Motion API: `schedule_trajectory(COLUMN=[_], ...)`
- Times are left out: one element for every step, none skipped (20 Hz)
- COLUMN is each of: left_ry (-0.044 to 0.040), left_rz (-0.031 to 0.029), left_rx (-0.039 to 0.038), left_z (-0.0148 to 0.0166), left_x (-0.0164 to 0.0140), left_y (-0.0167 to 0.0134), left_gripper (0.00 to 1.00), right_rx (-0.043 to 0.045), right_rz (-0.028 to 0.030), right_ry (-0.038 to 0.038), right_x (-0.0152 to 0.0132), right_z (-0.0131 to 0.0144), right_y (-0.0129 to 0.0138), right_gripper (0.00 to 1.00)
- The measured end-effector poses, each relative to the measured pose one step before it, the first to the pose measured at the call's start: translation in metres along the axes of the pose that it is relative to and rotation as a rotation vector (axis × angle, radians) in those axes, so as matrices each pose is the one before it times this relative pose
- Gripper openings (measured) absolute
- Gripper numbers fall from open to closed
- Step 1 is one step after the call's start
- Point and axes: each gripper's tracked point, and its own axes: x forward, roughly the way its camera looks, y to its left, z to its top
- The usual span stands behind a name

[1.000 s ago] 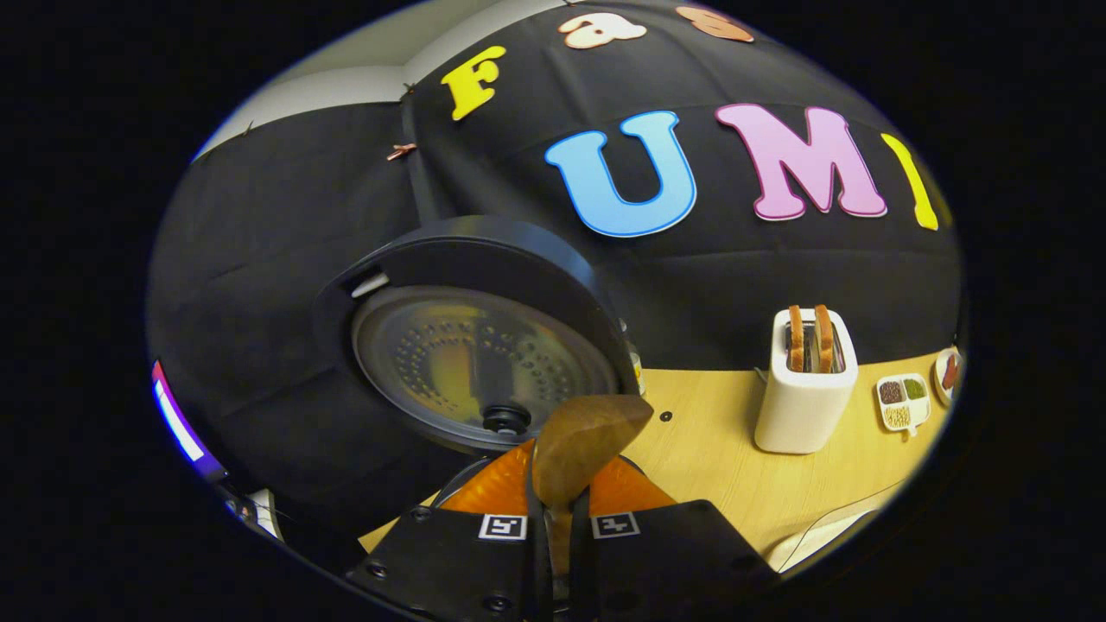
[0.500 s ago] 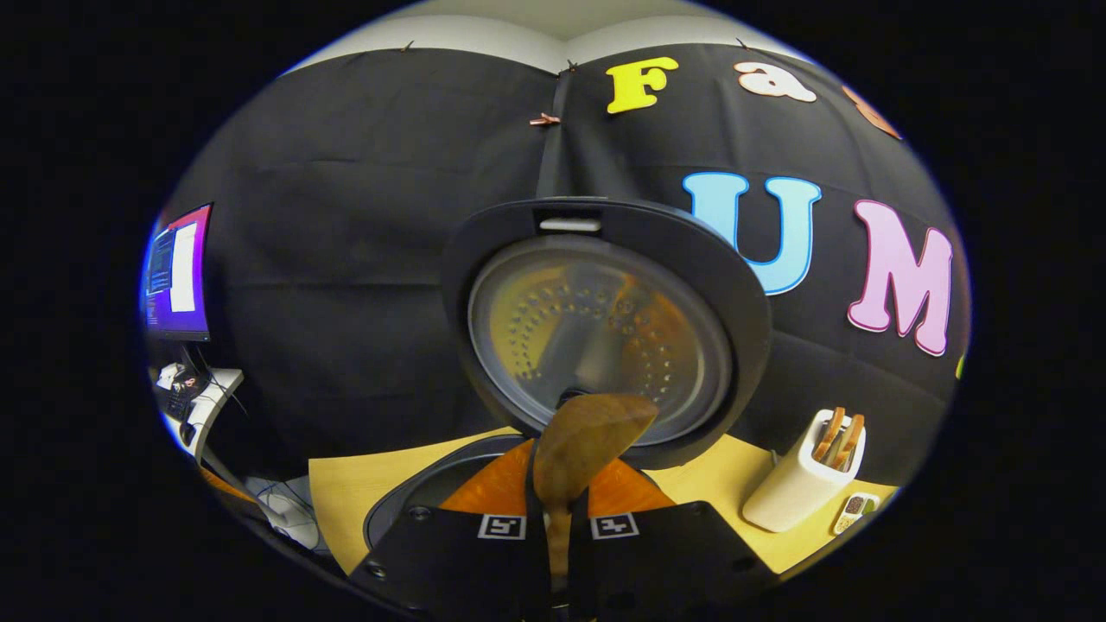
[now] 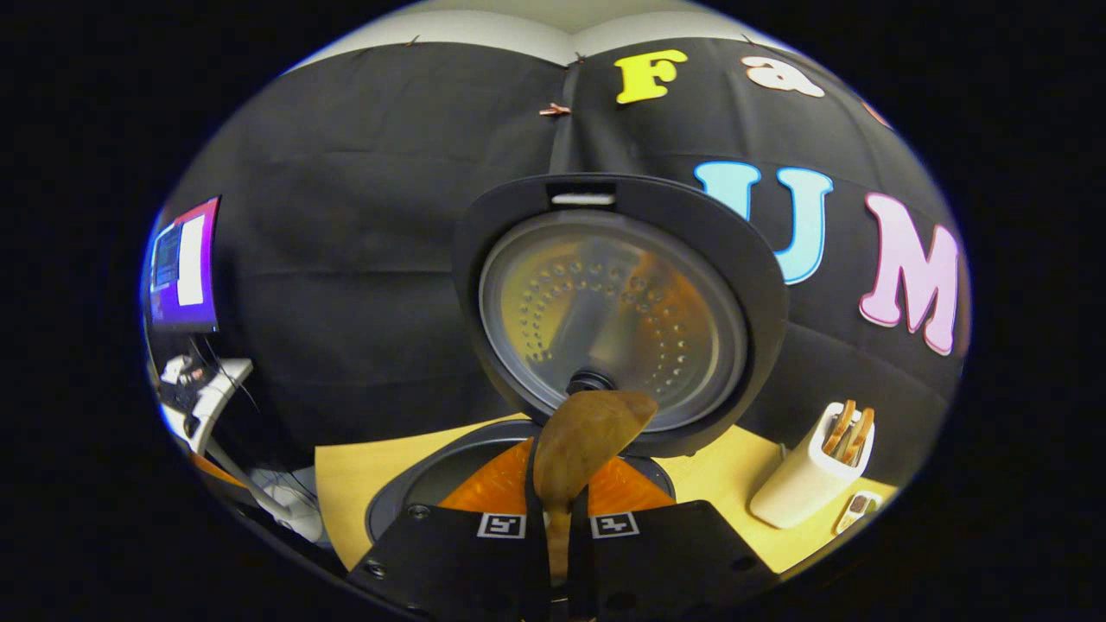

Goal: Close the left gripper, press the button to open the rice cooker; take a wooden spoon from the chopstick holder with the right hand, scoop a spoonful of rice and pour it into the rice cooker, then put the wooden spoon back into the chopstick holder.

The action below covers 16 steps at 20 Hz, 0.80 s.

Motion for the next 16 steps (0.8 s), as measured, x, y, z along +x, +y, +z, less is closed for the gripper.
schedule_trajectory(left_ry=[-0.00475,-0.00554,-0.00367,-0.00314,-0.00248,-0.00289,-0.00379,-0.00496,-0.00421,0.00004,-0.00429,-0.01149,-0.01451,-0.01421,-0.01132,-0.00724], left_rz=[-0.00622,-0.00712,-0.00859,-0.00795,-0.00884,-0.00993,-0.01009,-0.01217,-0.00910,-0.01458,-0.01410,-0.01166,-0.01178,-0.01548,-0.01631,-0.01599], left_rx=[0.00282,0.00240,0.00263,0.00406,0.00540,0.00592,0.00691,0.00761,0.00357,0.00169,0.00553,0.01190,0.01270,0.01107,0.00858,0.00545], left_z=[0.00072,0.00212,0.00058,0.00110,0.00118,0.00169,0.00057,0.00215,0.00221,0.00302,0.00383,0.00771,0.00896,0.00735,0.00745,0.00571], left_x=[-0.00103,-0.00025,0.00005,0.00014,0.00037,0.00070,-0.00063,0.00135,0.00117,0.00374,0.00355,0.00370,0.00338,0.00421,0.00465,0.00492], left_y=[-0.00309,-0.00350,-0.00467,-0.00457,-0.00470,-0.00582,-0.00612,-0.00719,-0.00613,-0.00827,-0.00902,-0.00921,-0.00885,-0.00928,-0.00971,-0.00923], left_gripper=[0.96,0.96,0.93,0.96,0.96,0.96,0.96,0.96,0.96,0.96,0.96,0.96,0.96,0.96,0.96,0.96], right_rx=[0.02996,0.02810,0.03127,0.03275,0.03488,0.03513,0.03660,0.03042,0.03274,0.02903,0.01747,-0.00052,-0.01522,-0.02291,-0.01981,-0.00762], right_rz=[-0.01554,-0.01750,-0.01659,-0.01695,-0.01734,-0.02323,-0.02580,-0.02789,-0.02855,-0.02913,-0.02635,-0.02751,-0.03112,-0.03342,-0.03541,-0.03590], right_ry=[-0.01805,-0.01846,-0.01600,-0.01266,-0.01381,-0.01648,-0.03352,-0.03667,-0.03078,-0.02676,-0.01961,-0.01684,-0.01507,-0.01260,-0.00942,-0.00946], right_x=[-0.00644,-0.00512,-0.00557,-0.00822,-0.00659,-0.00849,-0.00953,-0.00986,-0.01078,-0.00996,-0.00851,-0.00941,-0.00984,-0.01020,-0.01081,-0.01026], right_z=[0.00805,0.01020,0.00821,0.00610,0.00775,0.00877,0.01418,0.01523,0.01363,0.01309,0.00955,0.01090,0.01074,0.00870,0.00713,0.00697], right_y=[-0.00441,-0.00723,-0.00949,-0.00890,-0.00748,-0.00941,-0.01003,-0.01212,-0.01301,-0.01514,-0.01208,-0.01560,-0.01861,-0.02026,-0.02084,-0.02250], right_gripper=[0.12,0.12,0.12,0.12,0.12,0.12,0.12,0.12,0.12,0.12,0.12,0.12,0.12,0.12,0.12,0.12])
